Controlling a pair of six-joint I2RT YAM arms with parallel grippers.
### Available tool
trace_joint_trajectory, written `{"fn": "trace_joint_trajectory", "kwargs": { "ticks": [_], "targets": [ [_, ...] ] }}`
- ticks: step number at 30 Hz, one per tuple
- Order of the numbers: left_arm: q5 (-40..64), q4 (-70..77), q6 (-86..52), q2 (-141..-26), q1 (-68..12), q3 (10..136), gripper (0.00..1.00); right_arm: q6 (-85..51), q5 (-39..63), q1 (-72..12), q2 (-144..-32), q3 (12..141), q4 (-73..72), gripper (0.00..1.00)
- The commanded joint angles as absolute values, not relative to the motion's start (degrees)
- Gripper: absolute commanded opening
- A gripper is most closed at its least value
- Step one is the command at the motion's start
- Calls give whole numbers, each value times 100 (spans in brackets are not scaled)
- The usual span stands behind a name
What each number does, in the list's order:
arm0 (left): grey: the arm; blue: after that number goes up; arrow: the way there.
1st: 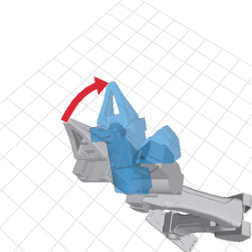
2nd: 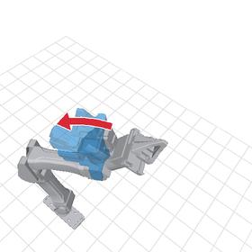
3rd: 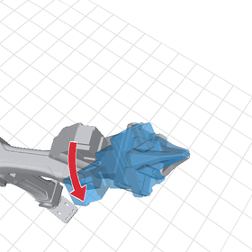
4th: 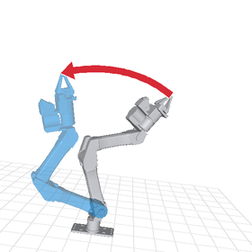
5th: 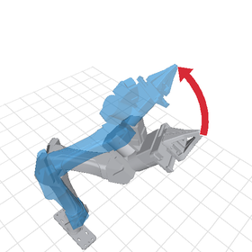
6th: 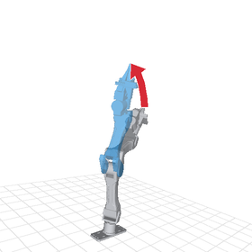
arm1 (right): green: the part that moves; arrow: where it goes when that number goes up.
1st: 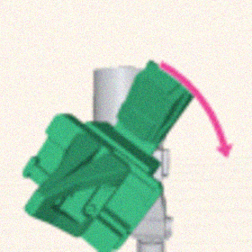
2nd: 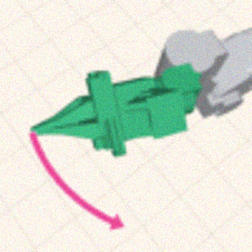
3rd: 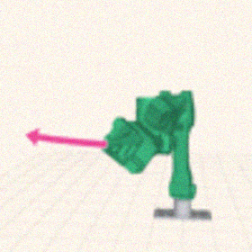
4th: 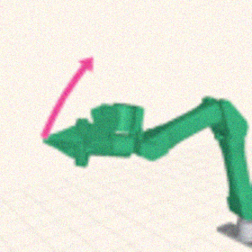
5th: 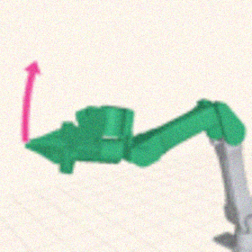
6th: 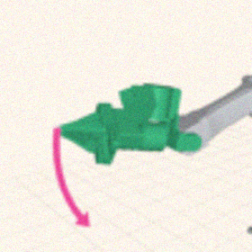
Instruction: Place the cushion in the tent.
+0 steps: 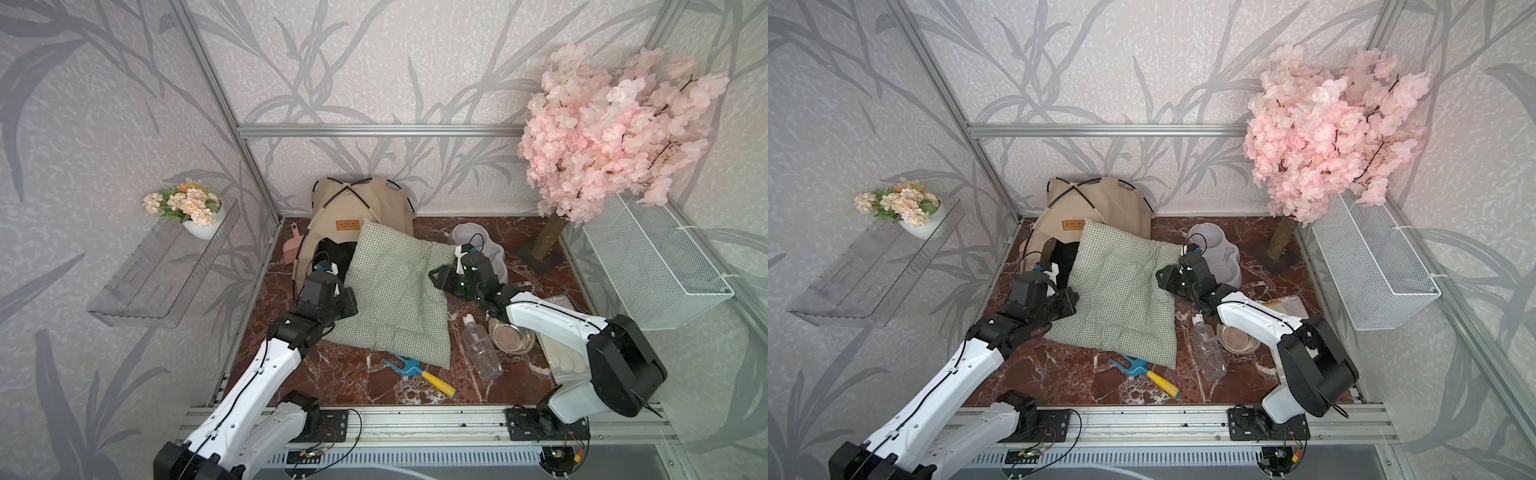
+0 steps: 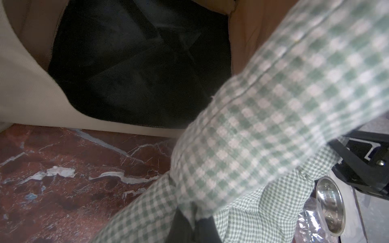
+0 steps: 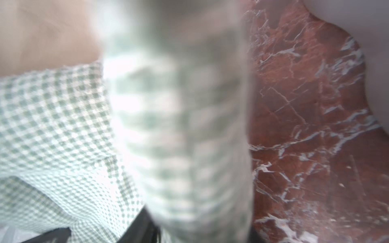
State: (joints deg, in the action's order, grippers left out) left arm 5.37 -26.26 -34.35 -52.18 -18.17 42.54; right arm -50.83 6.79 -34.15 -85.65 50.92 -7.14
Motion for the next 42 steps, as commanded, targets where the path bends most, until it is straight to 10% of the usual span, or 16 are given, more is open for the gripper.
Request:
{"fn": "trace_joint_trajectory", "kwargs": {
  "ticks": [1, 13, 20, 25, 35, 42],
  "targets": [
    [364, -2222, -3790, -5011, -1772, 4131, 0, -4821, 923, -3417, -8178, 4925, -520, 60],
    [360, -1809, -4150, -4772, -1752, 3842, 0, -5104, 820, -3420, -7756, 4098, -721, 72],
    [840, -1498, -3485, -4987, -1797, 4227, 0, -5217, 1210, -3416, -7765, 4677, -970, 22],
    [1595, -1191, -2894, -5083, -1865, 4619, 0, -5296, 1240, -3686, -7423, 5375, -457, 12],
    [2227, 409, -2808, -5597, -2828, 4208, 0, -5699, 1076, -4480, -8099, 6084, -1006, 17],
    [2363, 1185, -2765, -6080, -2837, 3953, 0, -5730, 1352, -4594, -8601, 6423, -1191, 39]
  ]
}}
